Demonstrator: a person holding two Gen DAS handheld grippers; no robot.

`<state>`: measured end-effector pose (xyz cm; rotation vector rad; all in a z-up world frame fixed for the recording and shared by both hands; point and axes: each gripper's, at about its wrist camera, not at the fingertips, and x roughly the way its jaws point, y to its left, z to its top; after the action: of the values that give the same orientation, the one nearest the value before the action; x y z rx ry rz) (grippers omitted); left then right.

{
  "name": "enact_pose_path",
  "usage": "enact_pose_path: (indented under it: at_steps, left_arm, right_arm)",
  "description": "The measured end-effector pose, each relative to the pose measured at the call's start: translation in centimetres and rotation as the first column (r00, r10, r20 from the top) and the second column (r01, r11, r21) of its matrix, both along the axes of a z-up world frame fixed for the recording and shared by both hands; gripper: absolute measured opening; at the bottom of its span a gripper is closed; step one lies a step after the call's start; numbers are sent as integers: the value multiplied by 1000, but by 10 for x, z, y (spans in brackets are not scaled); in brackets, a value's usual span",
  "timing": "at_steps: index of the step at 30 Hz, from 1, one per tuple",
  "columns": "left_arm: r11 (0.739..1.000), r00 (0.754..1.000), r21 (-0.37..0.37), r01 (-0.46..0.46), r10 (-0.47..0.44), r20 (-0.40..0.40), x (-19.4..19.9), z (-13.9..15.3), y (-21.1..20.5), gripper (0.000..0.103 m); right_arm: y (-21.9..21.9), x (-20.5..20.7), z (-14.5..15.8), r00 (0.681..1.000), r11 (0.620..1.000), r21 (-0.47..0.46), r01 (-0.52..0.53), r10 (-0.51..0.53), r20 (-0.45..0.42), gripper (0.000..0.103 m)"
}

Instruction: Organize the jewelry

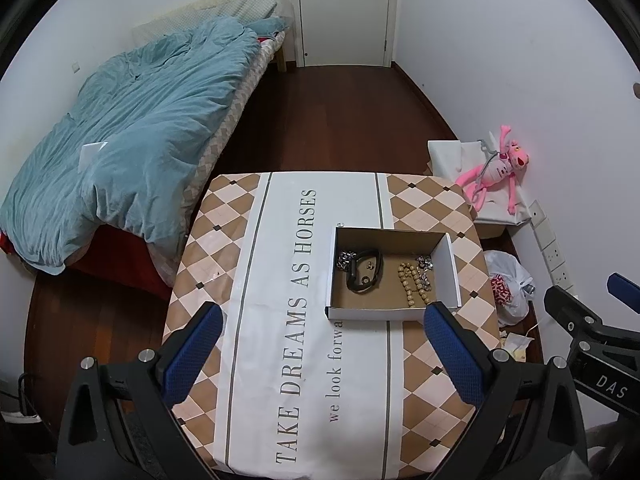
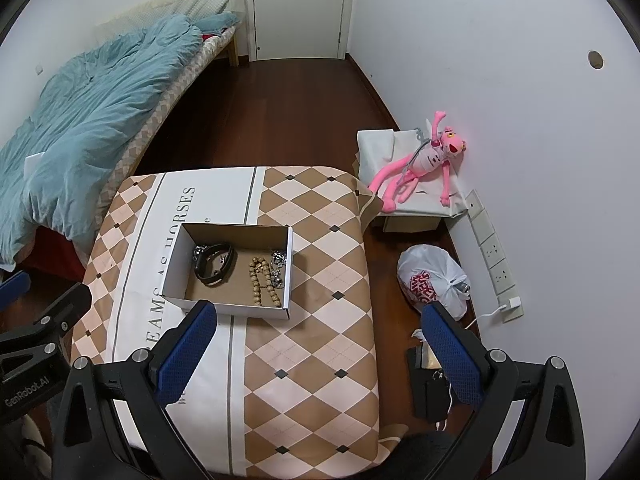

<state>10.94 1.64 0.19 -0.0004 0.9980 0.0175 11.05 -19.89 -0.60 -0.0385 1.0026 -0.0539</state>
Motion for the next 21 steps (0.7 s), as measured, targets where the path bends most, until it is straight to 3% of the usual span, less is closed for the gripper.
enact_pose_path:
  at_steps: [21]
  left_arm:
    - [1000, 1000, 0, -5, 5, 12, -4, 6, 3, 103]
  right_arm:
    - [2, -3, 7, 1000, 1000, 7, -6, 6, 8, 103]
